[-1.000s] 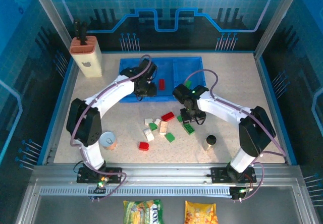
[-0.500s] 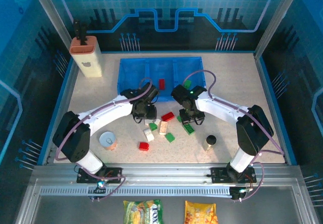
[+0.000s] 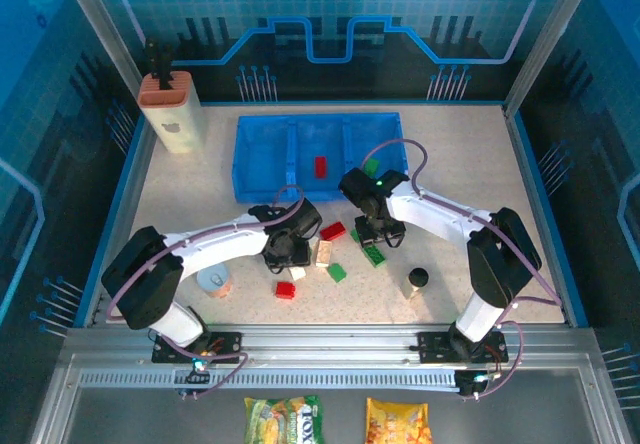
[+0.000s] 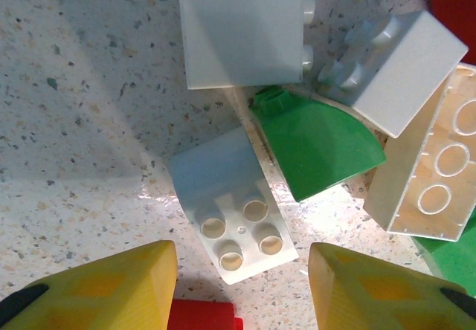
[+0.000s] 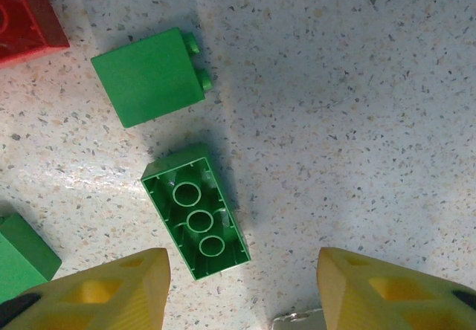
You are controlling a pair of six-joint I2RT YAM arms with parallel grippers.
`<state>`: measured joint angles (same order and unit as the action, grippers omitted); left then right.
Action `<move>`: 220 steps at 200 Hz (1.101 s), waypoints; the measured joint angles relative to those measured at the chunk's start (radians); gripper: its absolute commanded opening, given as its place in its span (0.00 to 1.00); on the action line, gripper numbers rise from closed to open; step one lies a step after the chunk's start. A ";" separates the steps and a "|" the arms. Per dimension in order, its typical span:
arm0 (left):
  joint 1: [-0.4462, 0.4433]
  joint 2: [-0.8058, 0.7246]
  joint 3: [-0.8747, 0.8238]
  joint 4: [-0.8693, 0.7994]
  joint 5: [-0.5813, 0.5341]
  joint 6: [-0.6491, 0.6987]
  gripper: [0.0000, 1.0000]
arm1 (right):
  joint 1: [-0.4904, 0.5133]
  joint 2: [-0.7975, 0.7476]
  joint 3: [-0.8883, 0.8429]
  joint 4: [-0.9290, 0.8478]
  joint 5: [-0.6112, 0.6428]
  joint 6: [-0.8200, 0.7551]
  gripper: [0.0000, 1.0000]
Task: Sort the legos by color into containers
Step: Pick up the lego from the middle-left of the table.
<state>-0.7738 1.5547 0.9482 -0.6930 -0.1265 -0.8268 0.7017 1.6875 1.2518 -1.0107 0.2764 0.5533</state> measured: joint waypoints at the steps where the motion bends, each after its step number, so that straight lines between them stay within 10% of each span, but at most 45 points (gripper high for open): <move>1: 0.000 0.000 0.000 0.000 0.000 -0.001 0.52 | 0.000 0.000 0.000 0.000 0.000 0.000 0.56; 220: -0.018 0.093 -0.027 0.070 0.003 -0.037 0.37 | 0.000 0.006 0.000 0.002 0.001 -0.011 0.56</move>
<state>-0.7921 1.6482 0.9207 -0.6231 -0.1230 -0.8642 0.7017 1.6939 1.2518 -1.0084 0.2771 0.5426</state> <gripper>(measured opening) 0.373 0.556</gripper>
